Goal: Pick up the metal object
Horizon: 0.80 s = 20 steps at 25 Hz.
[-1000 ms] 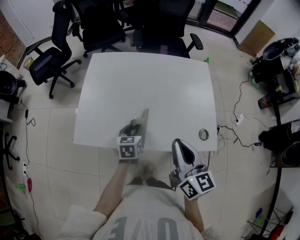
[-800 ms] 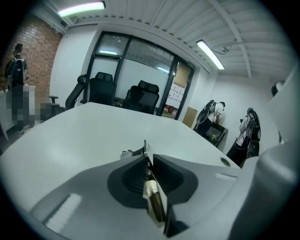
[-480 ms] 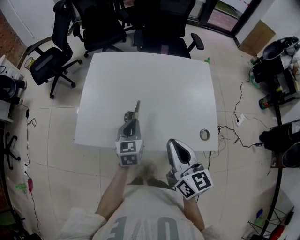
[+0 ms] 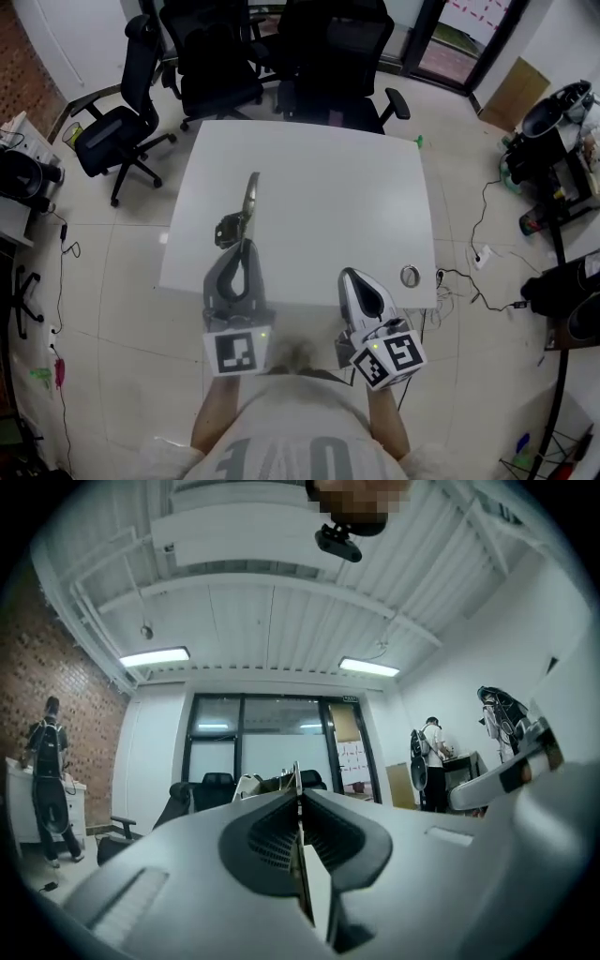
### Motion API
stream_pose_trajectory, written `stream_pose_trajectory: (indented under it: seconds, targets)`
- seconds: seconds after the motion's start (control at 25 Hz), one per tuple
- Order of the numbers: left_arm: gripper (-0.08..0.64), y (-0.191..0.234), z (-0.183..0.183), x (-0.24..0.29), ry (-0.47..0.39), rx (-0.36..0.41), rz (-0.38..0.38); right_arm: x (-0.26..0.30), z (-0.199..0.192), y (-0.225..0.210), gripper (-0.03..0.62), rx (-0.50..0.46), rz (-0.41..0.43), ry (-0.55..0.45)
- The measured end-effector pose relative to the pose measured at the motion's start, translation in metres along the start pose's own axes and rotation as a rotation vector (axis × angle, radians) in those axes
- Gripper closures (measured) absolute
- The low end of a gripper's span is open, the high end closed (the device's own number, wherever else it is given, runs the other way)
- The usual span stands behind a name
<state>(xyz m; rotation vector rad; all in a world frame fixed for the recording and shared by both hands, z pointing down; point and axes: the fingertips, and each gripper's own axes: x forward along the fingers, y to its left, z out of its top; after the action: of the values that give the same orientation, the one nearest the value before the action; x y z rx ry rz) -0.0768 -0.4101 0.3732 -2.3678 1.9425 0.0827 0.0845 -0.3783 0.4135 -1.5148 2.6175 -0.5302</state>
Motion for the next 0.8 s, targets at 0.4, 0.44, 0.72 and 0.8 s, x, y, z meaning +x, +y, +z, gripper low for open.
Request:
stream_pose_trajectory:
  seconds: [0.4,0.44,0.72,0.8]
  targets:
    - [0.555,-0.004,0.013,-0.027,-0.033,-0.011,-0.049,-0.009,0.0,0.021,0.58,-0.004,-0.01,-0.019]
    - [0.555,-0.005,0.014,-0.029,-0.037,-0.012,-0.055,-0.01,-0.001,0.022,0.58,-0.002,-0.015,-0.02]
    - [0.555,0.002,0.012,-0.068,-0.044,-0.011,-0.049,-0.034,-0.016,0.044,0.58,-0.001,-0.027,-0.023]
    - [0.555,0.005,0.013,-0.089,-0.05,-0.012,-0.036,-0.048,-0.021,0.057,0.58,-0.007,-0.016,-0.029]
